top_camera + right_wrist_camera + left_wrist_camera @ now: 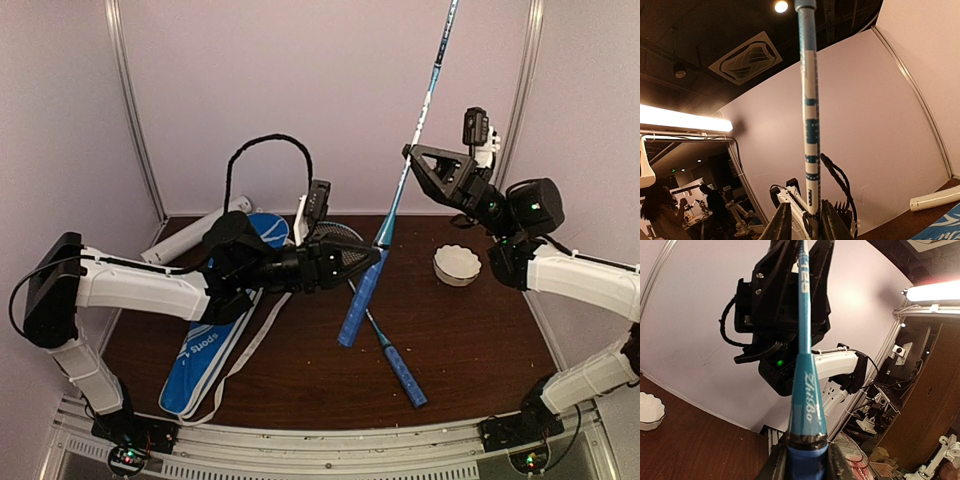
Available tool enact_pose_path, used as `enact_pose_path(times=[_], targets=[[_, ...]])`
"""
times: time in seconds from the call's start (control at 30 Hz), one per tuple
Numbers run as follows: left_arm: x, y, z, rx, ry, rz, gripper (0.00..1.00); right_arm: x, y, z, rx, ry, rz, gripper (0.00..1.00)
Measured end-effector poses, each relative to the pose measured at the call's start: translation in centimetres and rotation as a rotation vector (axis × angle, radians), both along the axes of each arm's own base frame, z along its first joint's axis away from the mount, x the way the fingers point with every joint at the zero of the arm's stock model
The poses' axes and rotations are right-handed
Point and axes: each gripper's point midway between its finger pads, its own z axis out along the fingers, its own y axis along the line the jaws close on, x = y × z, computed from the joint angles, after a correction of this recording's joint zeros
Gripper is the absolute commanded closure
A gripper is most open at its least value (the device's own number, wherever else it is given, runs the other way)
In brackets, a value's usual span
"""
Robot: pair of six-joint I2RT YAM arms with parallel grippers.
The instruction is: Pack up the badminton gear
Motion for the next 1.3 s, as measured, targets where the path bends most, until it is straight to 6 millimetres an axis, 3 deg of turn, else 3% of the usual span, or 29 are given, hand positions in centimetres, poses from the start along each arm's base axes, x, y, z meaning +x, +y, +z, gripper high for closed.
enact_pose_path(times=[0.13,0.23,0.47,0.53,0.77,0.9,1.0,1.17,1.3], targets=[[-0.2,0.1,0.3,-0.012,-0.003,-0.009,1.00,0.1,0.3,-0.1,0.000,0.010,0.017,1.00],[-0.3,0.0,0.3,-0.015,0.004,-0.014,0.99,0.2,0.3,-0.2,-0.002,0.011,0.014,1.00],[0.6,0.1,-0.1,0.015,-0.008,0.056,0.49,1.1,0.4,-0.9,-0.056,0.050,-0.059,1.00],[1.5,0.8,-0.2,0.039,-0.010,0.120,0.39,1.7,0.4,-1.5,-0.103,0.090,-0.097,1.00],[8.2,7.1,-1.9,0.235,0.012,0.480,0.32,5.3,0.2,-4.9,-0.349,0.246,-0.314,1.00],[12.9,11.9,-6.4,0.513,0.059,0.749,0.30,7.0,-0.4,-9.8,-0.526,0.381,-0.407,1.00],[15.2,16.3,-11.2,0.771,0.101,0.896,0.33,7.4,-0.8,-14.2,-0.659,0.500,-0.428,1.00],[16.2,23.2,-18.3,1.137,0.169,1.011,0.48,6.6,-0.3,-21.0,-0.837,0.645,-0.399,1.00],[15.1,26.4,-22.8,1.376,0.207,0.987,0.56,4.8,0.4,-25.0,-0.952,0.710,-0.350,1.00]])
